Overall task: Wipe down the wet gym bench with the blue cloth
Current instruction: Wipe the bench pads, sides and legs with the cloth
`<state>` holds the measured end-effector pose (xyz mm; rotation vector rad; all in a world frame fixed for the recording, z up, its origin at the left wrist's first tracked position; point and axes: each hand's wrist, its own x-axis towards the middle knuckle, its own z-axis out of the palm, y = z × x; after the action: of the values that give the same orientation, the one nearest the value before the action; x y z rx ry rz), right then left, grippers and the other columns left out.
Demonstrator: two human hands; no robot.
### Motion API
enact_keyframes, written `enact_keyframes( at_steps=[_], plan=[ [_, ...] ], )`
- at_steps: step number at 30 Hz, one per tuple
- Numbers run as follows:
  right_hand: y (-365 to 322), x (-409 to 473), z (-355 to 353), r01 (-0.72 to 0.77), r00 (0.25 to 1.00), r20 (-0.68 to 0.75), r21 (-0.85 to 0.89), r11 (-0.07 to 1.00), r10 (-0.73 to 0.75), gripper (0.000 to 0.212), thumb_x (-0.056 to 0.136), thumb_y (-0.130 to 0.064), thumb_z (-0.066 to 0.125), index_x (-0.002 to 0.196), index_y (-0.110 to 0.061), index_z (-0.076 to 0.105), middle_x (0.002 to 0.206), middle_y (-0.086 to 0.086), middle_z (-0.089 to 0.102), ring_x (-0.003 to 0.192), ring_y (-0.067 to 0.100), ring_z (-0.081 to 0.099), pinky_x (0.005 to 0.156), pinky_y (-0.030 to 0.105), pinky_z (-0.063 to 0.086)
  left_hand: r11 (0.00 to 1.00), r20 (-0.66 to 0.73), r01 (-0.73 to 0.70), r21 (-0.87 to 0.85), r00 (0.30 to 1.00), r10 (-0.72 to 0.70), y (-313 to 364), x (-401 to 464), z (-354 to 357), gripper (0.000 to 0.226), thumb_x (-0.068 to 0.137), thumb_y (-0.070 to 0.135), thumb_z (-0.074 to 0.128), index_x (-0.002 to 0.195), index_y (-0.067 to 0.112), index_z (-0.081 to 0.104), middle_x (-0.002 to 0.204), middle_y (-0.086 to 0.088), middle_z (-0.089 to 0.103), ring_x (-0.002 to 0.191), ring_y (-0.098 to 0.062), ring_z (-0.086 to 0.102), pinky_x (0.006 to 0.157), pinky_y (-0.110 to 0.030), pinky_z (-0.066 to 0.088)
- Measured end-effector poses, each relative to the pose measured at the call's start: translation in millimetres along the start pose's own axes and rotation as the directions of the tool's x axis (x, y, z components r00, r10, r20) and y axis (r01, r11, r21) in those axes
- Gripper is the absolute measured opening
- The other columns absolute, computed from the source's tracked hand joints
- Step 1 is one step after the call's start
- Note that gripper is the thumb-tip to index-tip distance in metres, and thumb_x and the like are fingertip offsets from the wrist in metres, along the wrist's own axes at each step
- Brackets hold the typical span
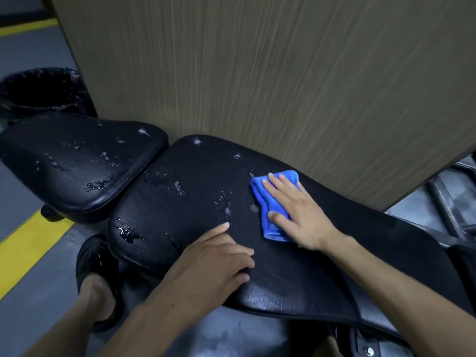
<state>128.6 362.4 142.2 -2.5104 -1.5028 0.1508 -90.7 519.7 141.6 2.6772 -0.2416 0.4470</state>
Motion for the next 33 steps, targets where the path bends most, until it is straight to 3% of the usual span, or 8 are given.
enact_keyframes(
  at_steps=[7, 10, 14, 22, 24, 29, 31, 33],
  plan=[
    [26, 93, 0, -0.366, 0.931, -0.019, -0.054, 0.929, 0.366, 0.069, 0.096, -0.050, 0.027, 0.160, -0.028, 0.012, 0.168, -0.005, 0.007, 0.154, 0.015, 0.001, 0.124, 0.046, 0.001, 0.998, -0.017, 0.040, -0.037, 0.999, -0.041, -4, -6, 2, 0.015, 0.077, 0.039, 0.070, 0.091, 0.034, 0.073, 0.102, 0.024, 0.072, 0.093, 0.004, 0.064, 0.113, -0.029, 0.030],
    [-18, 54, 7, -0.092, 0.996, 0.004, -0.082, 0.992, 0.093, 0.080, 0.085, -0.058, 0.019, 0.160, -0.027, 0.013, 0.168, -0.007, 0.003, 0.154, 0.012, -0.003, 0.125, 0.044, -0.002, 0.999, -0.022, 0.028, -0.041, 0.999, -0.029, -6, -7, 1, 0.014, 0.076, 0.035, 0.072, 0.090, 0.034, 0.073, 0.099, 0.024, 0.072, 0.092, 0.004, 0.065, 0.112, -0.029, 0.031],
    [-23, 8, -2, 0.231, 0.969, 0.093, 0.008, 0.973, -0.230, 0.074, 0.089, -0.046, 0.034, 0.159, -0.029, 0.018, 0.167, -0.010, 0.007, 0.153, 0.007, -0.001, 0.123, 0.031, -0.005, 0.999, -0.014, 0.018, -0.037, 1.000, -0.018, -6, -6, 0, 0.015, 0.076, 0.032, 0.073, 0.091, 0.033, 0.072, 0.097, 0.023, 0.072, 0.092, 0.004, 0.065, 0.113, -0.028, 0.029],
    [17, 107, -6, -0.371, 0.928, 0.025, -0.024, 0.928, 0.371, 0.072, 0.092, -0.049, 0.022, 0.160, -0.027, 0.015, 0.167, -0.004, 0.012, 0.154, 0.014, 0.006, 0.125, 0.043, 0.004, 0.991, -0.059, 0.088, -0.100, 0.994, -0.094, -6, -21, 10, 0.015, 0.086, 0.032, 0.059, 0.094, 0.035, 0.071, 0.108, 0.023, 0.072, 0.105, 0.007, 0.062, 0.116, -0.026, 0.028],
    [-4, 99, -4, -0.306, 0.950, 0.032, -0.077, 0.949, 0.310, 0.076, 0.088, -0.052, 0.018, 0.160, -0.026, 0.012, 0.168, -0.005, 0.007, 0.154, 0.014, 0.002, 0.124, 0.045, 0.001, 0.994, -0.050, 0.078, -0.079, 0.995, -0.082, -7, -20, 9, 0.015, 0.084, 0.033, 0.059, 0.093, 0.035, 0.070, 0.106, 0.023, 0.071, 0.104, 0.006, 0.062, 0.116, -0.027, 0.028],
    [-42, 4, 5, 0.198, 0.976, 0.093, -0.022, 0.980, -0.195, 0.079, 0.084, -0.044, 0.030, 0.159, -0.028, 0.015, 0.167, -0.011, 0.003, 0.153, 0.006, -0.005, 0.124, 0.035, -0.008, 0.999, -0.002, 0.031, -0.034, 1.000, -0.031, -8, -13, 3, 0.013, 0.079, 0.033, 0.065, 0.091, 0.035, 0.070, 0.098, 0.025, 0.071, 0.098, 0.005, 0.064, 0.114, -0.028, 0.028],
    [-21, 5, -2, 0.215, 0.970, 0.109, 0.022, 0.976, -0.216, 0.077, 0.083, -0.040, 0.034, 0.159, -0.029, 0.019, 0.167, -0.012, 0.008, 0.153, 0.005, 0.000, 0.124, 0.036, -0.004, 0.999, -0.001, 0.037, -0.034, 0.999, -0.037, -9, -14, 1, 0.014, 0.078, 0.032, 0.067, 0.091, 0.035, 0.070, 0.097, 0.025, 0.071, 0.098, 0.005, 0.064, 0.114, -0.027, 0.027],
    [-1, 26, -8, 0.036, 0.997, 0.069, 0.040, 0.999, -0.039, 0.078, 0.082, -0.046, 0.026, 0.158, -0.030, 0.021, 0.166, -0.011, 0.011, 0.153, 0.006, 0.003, 0.125, 0.044, 0.003, 0.998, -0.011, 0.051, -0.042, 0.999, -0.051, -9, -18, 0, 0.014, 0.081, 0.030, 0.066, 0.092, 0.035, 0.070, 0.098, 0.025, 0.071, 0.100, 0.005, 0.063, 0.114, -0.027, 0.028]
  ],
)
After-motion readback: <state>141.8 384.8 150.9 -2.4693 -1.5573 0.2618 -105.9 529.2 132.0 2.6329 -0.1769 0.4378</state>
